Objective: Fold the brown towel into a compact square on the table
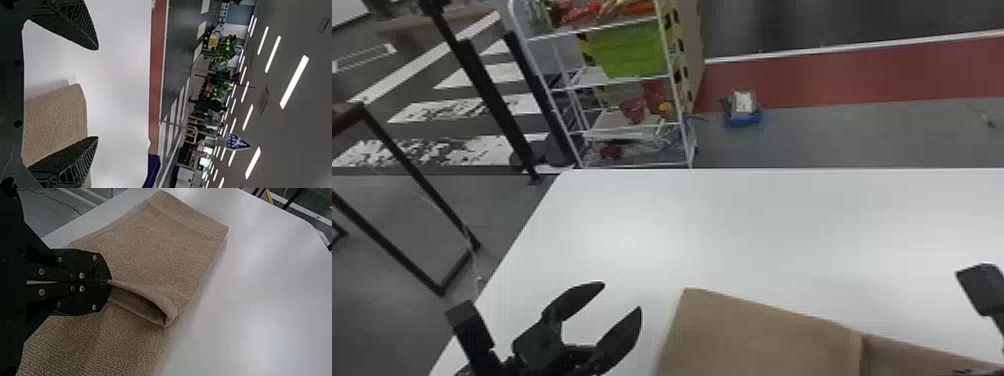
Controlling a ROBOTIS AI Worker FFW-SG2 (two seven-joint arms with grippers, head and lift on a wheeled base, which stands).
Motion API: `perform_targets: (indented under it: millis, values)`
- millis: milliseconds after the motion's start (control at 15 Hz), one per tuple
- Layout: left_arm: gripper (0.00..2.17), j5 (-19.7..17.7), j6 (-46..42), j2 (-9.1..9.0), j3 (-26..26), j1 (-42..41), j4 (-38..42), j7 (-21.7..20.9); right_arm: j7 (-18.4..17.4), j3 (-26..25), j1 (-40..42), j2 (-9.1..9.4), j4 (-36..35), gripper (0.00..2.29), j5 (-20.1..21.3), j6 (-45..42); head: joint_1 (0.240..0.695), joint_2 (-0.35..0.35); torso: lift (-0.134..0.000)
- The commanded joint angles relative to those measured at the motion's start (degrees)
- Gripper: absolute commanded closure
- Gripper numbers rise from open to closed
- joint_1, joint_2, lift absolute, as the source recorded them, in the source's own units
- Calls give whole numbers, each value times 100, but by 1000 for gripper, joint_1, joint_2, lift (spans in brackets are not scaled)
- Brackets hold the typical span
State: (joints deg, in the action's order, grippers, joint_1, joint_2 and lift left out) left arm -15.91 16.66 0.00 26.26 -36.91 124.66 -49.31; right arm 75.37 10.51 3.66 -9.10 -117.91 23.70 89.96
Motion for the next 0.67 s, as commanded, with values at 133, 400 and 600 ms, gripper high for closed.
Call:
perform_targets:
  millis: [133,400,600]
  values:
    - [70,0,0,-15,-7,0,-3,0,-102,-497,3,119,-171,1241,-621,12,695,304,-124]
    - [73,-9,0,-15,1,0,-12,-9,-102,-849,100,163,-505,1241,-911,12,695,301,-124]
    - [73,0,0,-15,1,0,-47,-9,-5,-743,214,40,-496,1237,-727,12,695,292,-124]
